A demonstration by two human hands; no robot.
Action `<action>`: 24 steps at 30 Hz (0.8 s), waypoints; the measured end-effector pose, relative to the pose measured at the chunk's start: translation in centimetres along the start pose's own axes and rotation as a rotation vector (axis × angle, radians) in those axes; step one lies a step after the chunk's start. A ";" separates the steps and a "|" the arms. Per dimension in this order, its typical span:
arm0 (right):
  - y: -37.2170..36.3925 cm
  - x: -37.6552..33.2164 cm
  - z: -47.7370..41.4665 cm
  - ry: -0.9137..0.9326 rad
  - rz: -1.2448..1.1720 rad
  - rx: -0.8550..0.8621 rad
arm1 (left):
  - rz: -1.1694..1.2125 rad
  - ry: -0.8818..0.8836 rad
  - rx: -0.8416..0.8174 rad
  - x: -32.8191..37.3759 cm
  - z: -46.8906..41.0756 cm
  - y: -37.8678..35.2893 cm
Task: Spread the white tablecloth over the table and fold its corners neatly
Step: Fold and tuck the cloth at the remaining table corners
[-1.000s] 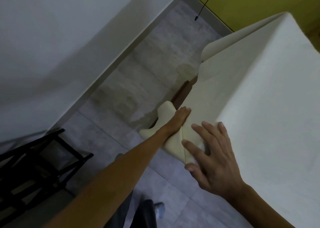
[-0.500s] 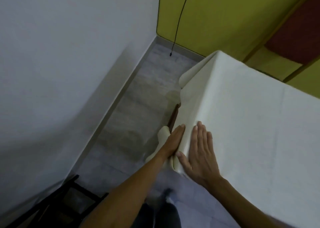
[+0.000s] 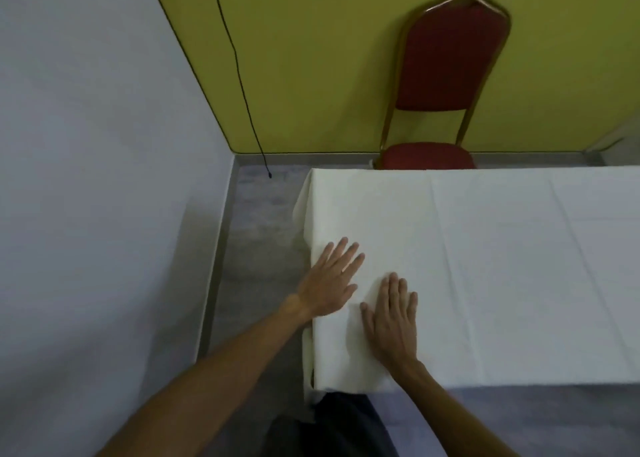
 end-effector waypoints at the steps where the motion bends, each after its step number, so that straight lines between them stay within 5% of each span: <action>1: 0.2 0.1 -0.2 -0.032 -0.012 0.012 | -0.054 -0.092 -0.066 0.4 -0.4 -0.2; 11: 0.0 0.8 -0.7 -0.018 0.034 0.060 | -0.205 -0.312 -0.228 -2.8 -5.8 0.2; 24: 0.1 0.6 -0.9 -0.027 0.127 0.225 | -0.172 -0.077 -0.272 -15.0 -23.8 5.3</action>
Point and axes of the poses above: each hand's wrist, its own z-axis away from the middle knuckle, its own y-axis out of the back of the hand, x = y × z, the point moved 2 cm from there along -z, towards the middle knuckle, and after that the axes turned 10 degrees about y, right-handed, at the moved point
